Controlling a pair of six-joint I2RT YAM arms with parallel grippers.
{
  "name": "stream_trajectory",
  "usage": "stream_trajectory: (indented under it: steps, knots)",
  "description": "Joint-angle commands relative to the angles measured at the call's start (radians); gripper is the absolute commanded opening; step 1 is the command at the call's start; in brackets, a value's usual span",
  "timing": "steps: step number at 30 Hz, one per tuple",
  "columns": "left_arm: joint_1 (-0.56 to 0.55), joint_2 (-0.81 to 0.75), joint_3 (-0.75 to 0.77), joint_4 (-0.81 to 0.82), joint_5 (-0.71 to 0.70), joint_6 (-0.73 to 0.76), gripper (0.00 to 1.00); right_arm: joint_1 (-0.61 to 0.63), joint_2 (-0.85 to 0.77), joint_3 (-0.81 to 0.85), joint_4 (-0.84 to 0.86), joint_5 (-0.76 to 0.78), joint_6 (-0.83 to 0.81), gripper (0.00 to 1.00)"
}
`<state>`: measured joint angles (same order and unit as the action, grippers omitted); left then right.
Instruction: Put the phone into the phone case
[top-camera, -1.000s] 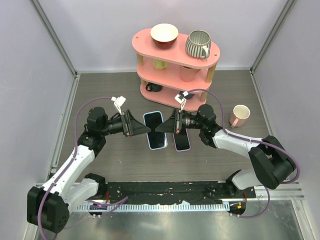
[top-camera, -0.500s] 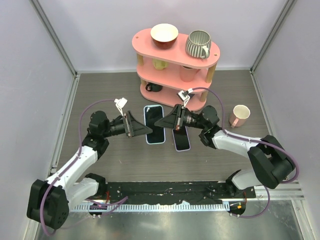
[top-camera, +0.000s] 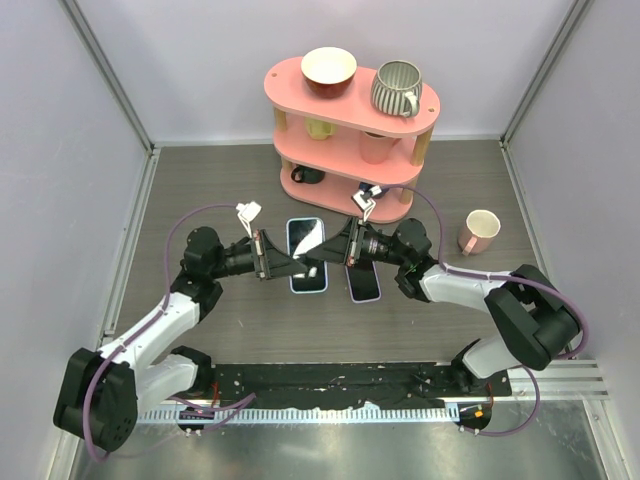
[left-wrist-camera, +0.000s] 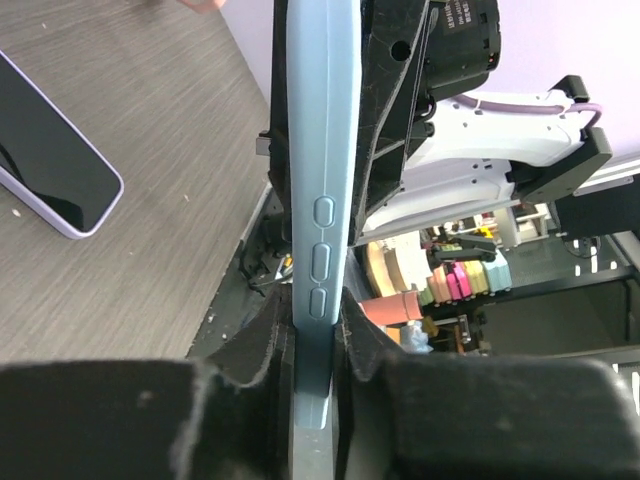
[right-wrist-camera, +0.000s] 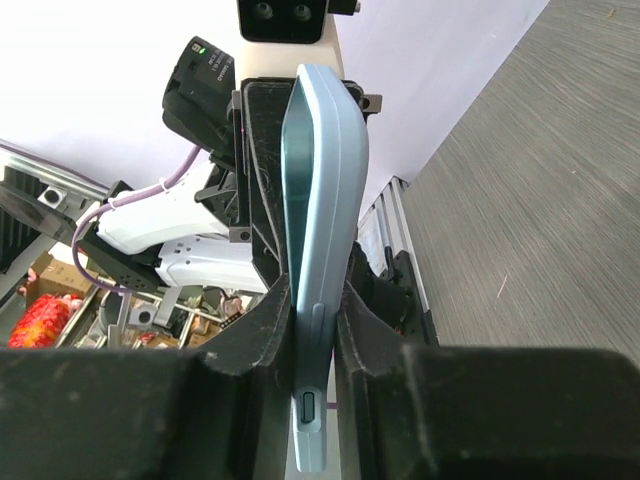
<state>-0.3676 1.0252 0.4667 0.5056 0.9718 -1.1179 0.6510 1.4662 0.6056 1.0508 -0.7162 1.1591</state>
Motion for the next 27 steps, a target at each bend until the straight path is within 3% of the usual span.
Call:
stream_trajectory:
  steps: [1,3,11,22,27]
  knots:
    - [-0.005,-0.014,-0.01,0.053,0.038,-0.008,0.0,0.004,-0.046,0.02,0.107,0.031,-0.025,0.31]
    - [-0.005,-0.02,-0.014,0.056,0.044,-0.014,0.0,0.004,-0.044,0.025,0.106,0.029,-0.03,0.39]
    - [-0.005,-0.056,-0.016,0.053,0.077,-0.029,0.0,-0.008,-0.018,0.054,0.143,0.024,-0.007,0.53]
    - [-0.005,-0.062,-0.011,0.027,0.105,-0.026,0.0,-0.063,0.013,0.103,0.178,-0.02,0.062,0.49]
    - [-0.005,-0.063,-0.008,0.021,0.104,-0.019,0.0,-0.07,0.013,0.115,0.163,-0.038,0.065,0.42]
